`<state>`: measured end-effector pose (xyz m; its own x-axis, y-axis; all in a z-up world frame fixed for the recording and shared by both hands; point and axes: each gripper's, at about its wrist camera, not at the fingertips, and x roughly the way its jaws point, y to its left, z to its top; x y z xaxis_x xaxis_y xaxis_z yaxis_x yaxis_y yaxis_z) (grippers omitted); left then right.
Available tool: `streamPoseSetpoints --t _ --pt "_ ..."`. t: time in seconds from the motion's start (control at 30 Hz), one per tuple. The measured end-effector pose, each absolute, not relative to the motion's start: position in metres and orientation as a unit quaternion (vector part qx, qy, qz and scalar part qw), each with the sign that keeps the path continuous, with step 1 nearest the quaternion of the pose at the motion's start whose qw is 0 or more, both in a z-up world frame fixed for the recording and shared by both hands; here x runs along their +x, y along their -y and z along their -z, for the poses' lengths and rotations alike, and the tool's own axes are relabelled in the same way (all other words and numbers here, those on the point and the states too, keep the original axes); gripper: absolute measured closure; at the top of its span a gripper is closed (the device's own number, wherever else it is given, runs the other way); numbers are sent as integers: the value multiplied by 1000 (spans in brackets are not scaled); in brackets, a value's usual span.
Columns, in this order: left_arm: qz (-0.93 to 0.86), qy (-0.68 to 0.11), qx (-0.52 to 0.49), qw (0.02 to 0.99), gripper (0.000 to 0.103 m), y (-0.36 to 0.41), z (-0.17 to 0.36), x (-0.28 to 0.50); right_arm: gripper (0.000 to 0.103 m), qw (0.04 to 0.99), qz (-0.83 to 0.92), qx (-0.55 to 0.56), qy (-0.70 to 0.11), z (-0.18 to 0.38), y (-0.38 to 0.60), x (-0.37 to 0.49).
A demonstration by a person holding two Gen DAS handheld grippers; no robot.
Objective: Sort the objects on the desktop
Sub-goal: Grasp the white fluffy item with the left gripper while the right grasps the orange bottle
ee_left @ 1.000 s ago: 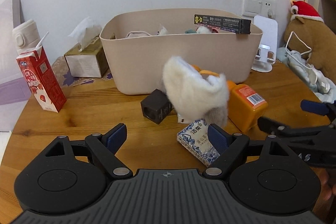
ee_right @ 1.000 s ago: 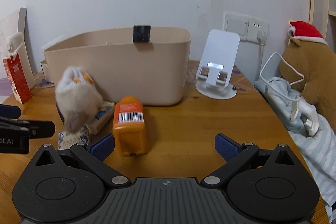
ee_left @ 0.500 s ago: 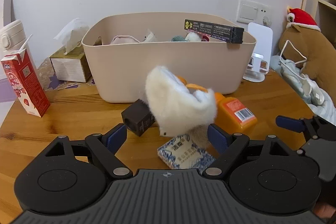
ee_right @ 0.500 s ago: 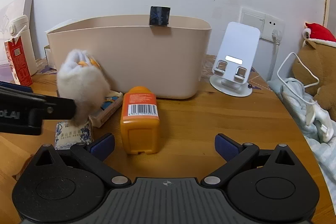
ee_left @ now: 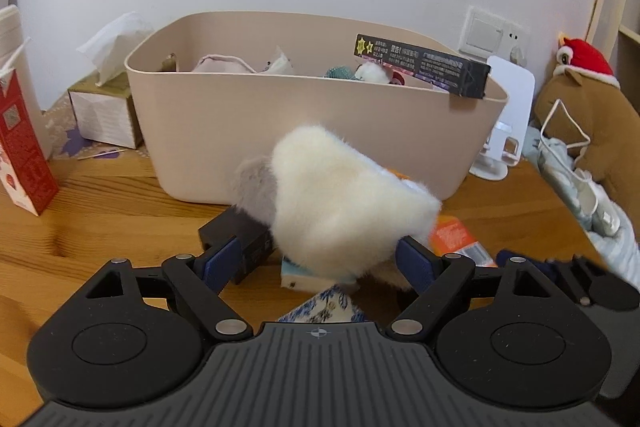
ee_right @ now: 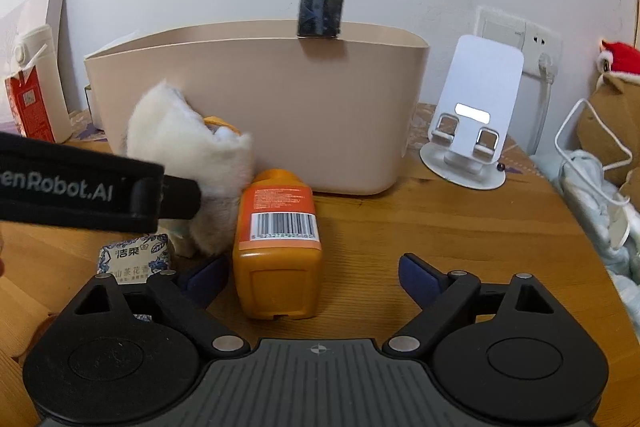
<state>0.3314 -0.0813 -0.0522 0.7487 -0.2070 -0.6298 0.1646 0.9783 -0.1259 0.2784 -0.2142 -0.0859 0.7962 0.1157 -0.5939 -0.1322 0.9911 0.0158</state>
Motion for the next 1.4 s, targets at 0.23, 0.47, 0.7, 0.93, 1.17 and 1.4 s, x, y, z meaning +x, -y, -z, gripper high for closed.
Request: streamPoseSetpoints --t 0.23,0.47,0.7,0.93,1.17,1.4 --pt "88 -327 -24 941 32 84 52 346 33 946 -66 36 -316 88 232 282" --pt "91 -333 -30 938 73 78 52 348 61 946 -64 50 -314 87 239 281" --pt "83 -323 -33 942 82 67 42 343 65 945 -70 60 -313 84 242 279" --pt "77 -323 -44 942 85 58 39 333 66 949 -65 57 -303 79 243 272" --pt "74 -316 -44 945 86 53 34 319 67 960 -56 28 -273 66 234 253" --pt "68 -317 -48 945 86 45 33 310 68 963 -51 23 -264 65 231 243"
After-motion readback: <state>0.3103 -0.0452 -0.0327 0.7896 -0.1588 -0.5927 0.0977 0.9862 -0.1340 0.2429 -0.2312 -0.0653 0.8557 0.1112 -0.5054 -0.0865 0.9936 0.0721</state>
